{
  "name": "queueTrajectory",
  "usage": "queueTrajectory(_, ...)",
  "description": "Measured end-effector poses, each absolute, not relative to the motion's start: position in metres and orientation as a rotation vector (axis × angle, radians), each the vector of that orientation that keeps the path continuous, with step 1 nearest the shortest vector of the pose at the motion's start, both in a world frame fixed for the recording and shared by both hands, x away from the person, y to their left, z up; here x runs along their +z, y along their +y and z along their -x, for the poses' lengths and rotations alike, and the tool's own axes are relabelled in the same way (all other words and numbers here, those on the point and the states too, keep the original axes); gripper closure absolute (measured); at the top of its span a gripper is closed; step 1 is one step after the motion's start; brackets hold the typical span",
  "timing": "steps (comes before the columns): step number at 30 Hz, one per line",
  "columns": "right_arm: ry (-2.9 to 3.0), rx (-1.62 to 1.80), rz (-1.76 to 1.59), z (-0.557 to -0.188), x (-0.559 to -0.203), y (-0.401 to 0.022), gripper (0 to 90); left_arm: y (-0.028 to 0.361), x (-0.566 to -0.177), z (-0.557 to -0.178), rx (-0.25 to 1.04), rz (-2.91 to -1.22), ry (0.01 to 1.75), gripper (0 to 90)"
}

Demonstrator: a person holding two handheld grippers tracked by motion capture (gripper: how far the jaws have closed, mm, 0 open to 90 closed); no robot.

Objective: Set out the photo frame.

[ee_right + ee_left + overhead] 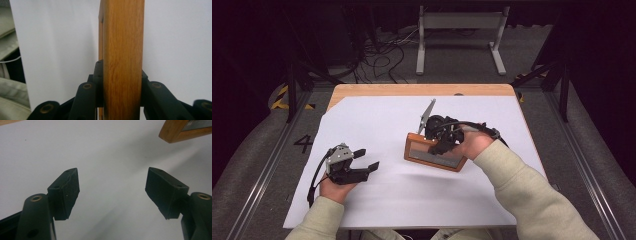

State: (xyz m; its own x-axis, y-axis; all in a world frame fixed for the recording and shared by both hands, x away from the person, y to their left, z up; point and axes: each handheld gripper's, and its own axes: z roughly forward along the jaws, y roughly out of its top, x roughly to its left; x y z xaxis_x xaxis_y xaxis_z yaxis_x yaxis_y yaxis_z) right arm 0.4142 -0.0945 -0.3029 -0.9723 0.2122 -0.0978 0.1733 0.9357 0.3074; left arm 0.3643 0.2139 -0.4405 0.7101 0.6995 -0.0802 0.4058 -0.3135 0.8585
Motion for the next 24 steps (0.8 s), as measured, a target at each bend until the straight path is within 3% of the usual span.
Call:
queueTrajectory(9, 2.983, 0.371, -0.204, -0.438, -0.326, -0.093, 72.2, 0.222, -0.442, -0.359, 0.402, -1.94, 0.87, 27.7)
queueTrajectory(24, 3.019, 0.366, -0.02, -0.438, -0.351, -0.092, 71.9, 0.217, -0.442, -0.362, 0.391, -1.95, 0.863, 27.6)
